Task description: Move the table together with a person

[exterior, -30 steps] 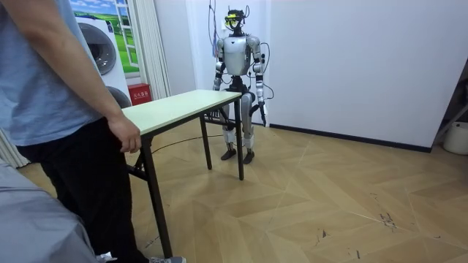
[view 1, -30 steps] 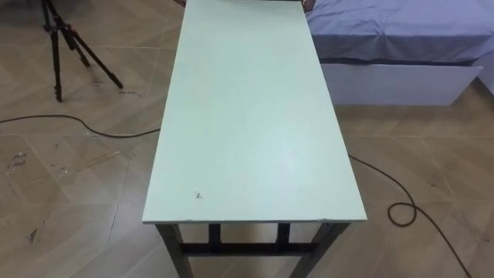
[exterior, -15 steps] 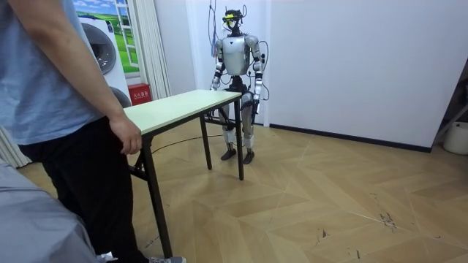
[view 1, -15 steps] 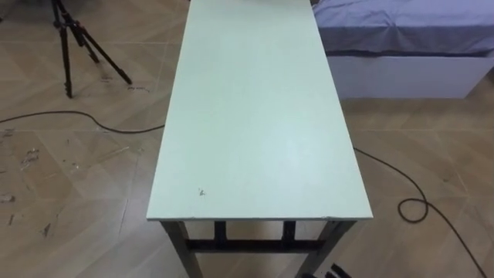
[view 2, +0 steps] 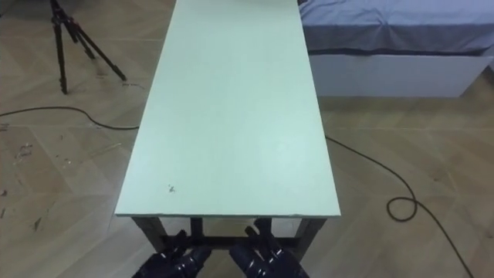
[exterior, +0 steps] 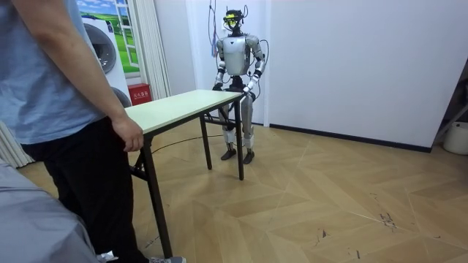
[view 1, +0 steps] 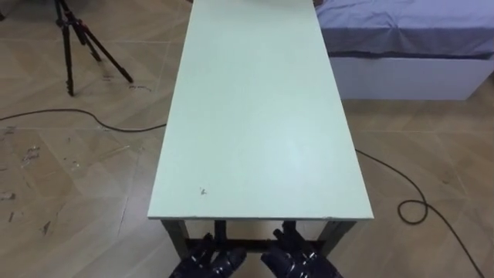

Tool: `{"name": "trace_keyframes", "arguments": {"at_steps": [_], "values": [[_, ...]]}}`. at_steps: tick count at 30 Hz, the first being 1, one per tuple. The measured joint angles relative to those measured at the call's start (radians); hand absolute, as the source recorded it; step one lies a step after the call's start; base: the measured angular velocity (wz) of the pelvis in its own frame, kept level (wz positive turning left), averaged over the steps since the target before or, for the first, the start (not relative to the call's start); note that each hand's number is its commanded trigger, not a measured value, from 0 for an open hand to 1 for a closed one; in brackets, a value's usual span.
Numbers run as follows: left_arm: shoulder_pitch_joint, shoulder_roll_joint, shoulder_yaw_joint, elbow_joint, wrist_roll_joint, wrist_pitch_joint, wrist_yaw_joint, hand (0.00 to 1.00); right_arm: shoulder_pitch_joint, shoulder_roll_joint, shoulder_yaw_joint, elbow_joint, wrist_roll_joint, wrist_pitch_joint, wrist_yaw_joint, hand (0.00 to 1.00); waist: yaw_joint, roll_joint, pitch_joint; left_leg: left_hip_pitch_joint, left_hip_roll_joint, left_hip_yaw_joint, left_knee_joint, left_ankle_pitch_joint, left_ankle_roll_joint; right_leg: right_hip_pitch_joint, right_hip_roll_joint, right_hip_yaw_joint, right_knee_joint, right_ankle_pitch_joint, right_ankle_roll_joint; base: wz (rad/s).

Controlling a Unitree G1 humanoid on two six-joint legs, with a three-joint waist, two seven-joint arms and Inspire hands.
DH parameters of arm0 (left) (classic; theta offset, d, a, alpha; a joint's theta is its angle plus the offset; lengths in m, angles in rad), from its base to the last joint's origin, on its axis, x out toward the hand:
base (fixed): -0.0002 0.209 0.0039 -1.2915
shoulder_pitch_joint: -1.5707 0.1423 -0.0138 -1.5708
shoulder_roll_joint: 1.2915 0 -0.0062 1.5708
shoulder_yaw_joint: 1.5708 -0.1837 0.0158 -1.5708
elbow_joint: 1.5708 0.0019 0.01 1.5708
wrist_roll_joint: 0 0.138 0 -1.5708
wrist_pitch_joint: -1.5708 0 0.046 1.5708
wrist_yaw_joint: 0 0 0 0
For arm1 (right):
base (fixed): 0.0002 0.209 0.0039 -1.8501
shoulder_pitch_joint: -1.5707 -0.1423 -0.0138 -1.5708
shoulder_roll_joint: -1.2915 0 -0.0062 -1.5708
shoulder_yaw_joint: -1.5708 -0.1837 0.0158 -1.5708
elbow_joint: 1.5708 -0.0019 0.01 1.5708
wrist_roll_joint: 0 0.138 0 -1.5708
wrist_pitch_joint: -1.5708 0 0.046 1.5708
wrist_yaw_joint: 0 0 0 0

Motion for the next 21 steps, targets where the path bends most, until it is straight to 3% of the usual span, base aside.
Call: {"name": "trace_keyframes", "arguments": {"at_steps": [6, 10, 14, 18, 21], "values": [[-0.001, 0.038, -0.057, -0.119, -0.041, 0.006, -0.018, 0.0, -0.011, -0.012, 0.02, -0.011, 0.037, -0.002, 0.003, 0.0, -0.006, -0.003, -0.0007, 0.001, 0.001, 0.002, -0.001, 0.0, 0.0, -0.002, 0.0, 0.003, 0.0, -0.001, -0.001, 0.0], [-0.004, 0.082, -0.071, -0.156, -0.091, 0.003, -0.017, 0.0, -0.03, -0.053, 0.071, -0.046, 0.073, -0.012, -0.002, 0.0, -0.022, -0.005, -0.0016, 0.006, 0.001, 0.003, 0.002, 0.0, 0.0, 0.002, 0.001, 0.005, 0.0, -0.001, -0.001, -0.01], [-0.022, 0.091, -0.075, -0.156, -0.091, 0.004, 0.002, 0.0, -0.077, -0.067, 0.098, -0.047, 0.074, -0.009, -0.008, 0.0, -0.025, -0.005, 0.0002, 0.011, -0.001, 0.006, 0.0, 0.0, 0.0, 0.004, 0.002, 0.02, 0.0, -0.001, -0.001, -0.03], [-0.024, 0.101, -0.075, -0.161, -0.136, 0.01, 0.006, 0.0, -0.081, -0.076, 0.098, -0.062, 0.075, 0.0, -0.016, 0.0, -0.028, 0.001, 0.0061, 0.012, -0.001, 0.005, 0.001, 0.0, 0.0, 0.005, 0.002, 0.02, 0.0, -0.001, -0.001, 0.0], [-0.047, 0.11, -0.074, -0.164, -0.196, 0.026, 0.026, 0.0, -0.09, -0.085, 0.097, -0.072, 0.099, 0.013, -0.025, 0.0, -0.026, 0.002, 0.0152, 0.009, 0.0, 0.004, -0.001, 0.0, 0.0, 0.005, 0.002, 0.017, 0.002, -0.001, -0.001, 0.0]]}}
